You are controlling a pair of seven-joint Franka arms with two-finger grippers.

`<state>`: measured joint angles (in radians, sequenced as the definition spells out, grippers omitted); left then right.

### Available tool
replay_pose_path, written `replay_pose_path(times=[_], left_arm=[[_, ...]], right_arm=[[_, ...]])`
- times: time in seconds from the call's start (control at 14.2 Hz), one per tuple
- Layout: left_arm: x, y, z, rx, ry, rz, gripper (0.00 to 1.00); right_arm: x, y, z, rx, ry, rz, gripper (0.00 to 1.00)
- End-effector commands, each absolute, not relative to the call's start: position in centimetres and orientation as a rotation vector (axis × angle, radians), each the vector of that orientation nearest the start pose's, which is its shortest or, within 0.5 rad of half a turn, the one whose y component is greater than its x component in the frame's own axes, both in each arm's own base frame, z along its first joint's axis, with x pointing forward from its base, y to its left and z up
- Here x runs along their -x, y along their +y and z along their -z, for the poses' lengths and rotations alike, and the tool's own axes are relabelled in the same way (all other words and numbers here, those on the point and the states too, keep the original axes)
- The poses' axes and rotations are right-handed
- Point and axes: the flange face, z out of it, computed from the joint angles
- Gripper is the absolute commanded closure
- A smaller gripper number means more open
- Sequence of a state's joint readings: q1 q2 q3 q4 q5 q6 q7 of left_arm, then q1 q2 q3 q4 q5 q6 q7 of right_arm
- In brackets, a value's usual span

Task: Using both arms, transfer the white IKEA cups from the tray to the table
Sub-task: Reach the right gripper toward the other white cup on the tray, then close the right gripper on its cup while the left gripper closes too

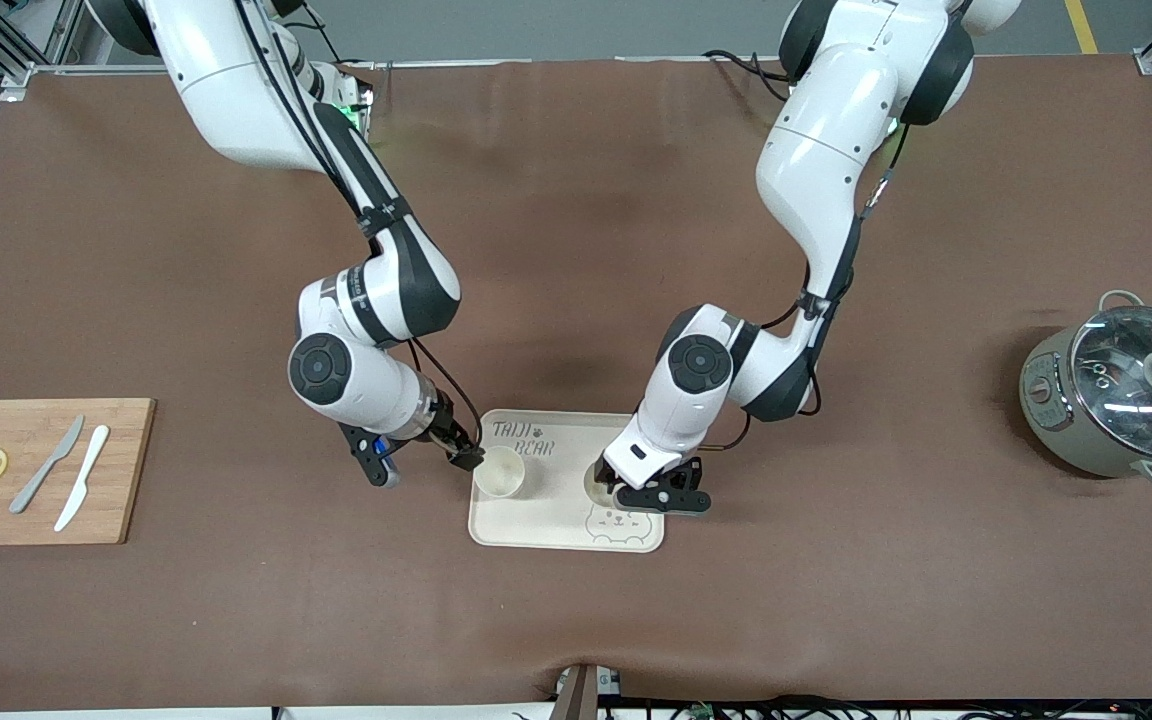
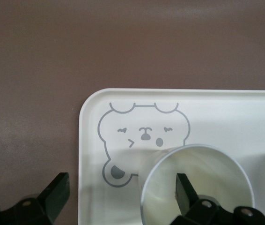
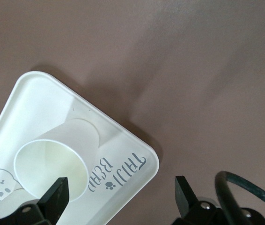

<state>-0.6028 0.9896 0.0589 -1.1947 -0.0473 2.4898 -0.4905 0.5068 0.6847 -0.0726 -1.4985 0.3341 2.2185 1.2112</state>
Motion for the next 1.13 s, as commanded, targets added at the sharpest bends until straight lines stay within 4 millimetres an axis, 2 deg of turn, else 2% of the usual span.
replay_pose_path(times=[0.0,0.14,0.35,0.57,0.64,0.78,0.99,1.06], left_arm=[[-66.8,-42.0,-21.7,3.243,0.082,0.468,0.00],[-66.8,-42.0,-21.8,3.244,0.082,0.471,0.06],[-66.8,-42.0,-21.7,3.243,0.082,0.468,0.29],[-66.8,-42.1,-21.9,3.245,0.082,0.472,0.39],[-66.8,-42.1,-22.0,3.245,0.082,0.472,0.45],[-66.8,-42.3,-22.3,3.246,0.084,0.477,0.53],[-66.8,-42.3,-22.4,3.248,0.080,0.478,0.65],[-66.7,-42.4,-22.4,3.249,0.073,0.475,0.73]], right_arm=[[-64.7,33.2,-26.4,2.610,1.370,-0.145,0.00],[-64.7,33.5,-26.4,2.598,1.364,-0.125,0.00],[-64.9,33.9,-25.2,2.530,1.466,-0.101,0.00],[-65.0,34.9,-24.5,2.462,1.487,-0.028,0.02],[-64.8,35.2,-24.3,2.465,1.485,-0.032,0.14],[-64.8,35.2,-24.3,2.465,1.488,-0.034,0.26],[-64.7,35.1,-24.0,2.467,1.492,-0.040,0.51],[-64.7,35.1,-23.9,2.470,1.492,-0.040,0.67]])
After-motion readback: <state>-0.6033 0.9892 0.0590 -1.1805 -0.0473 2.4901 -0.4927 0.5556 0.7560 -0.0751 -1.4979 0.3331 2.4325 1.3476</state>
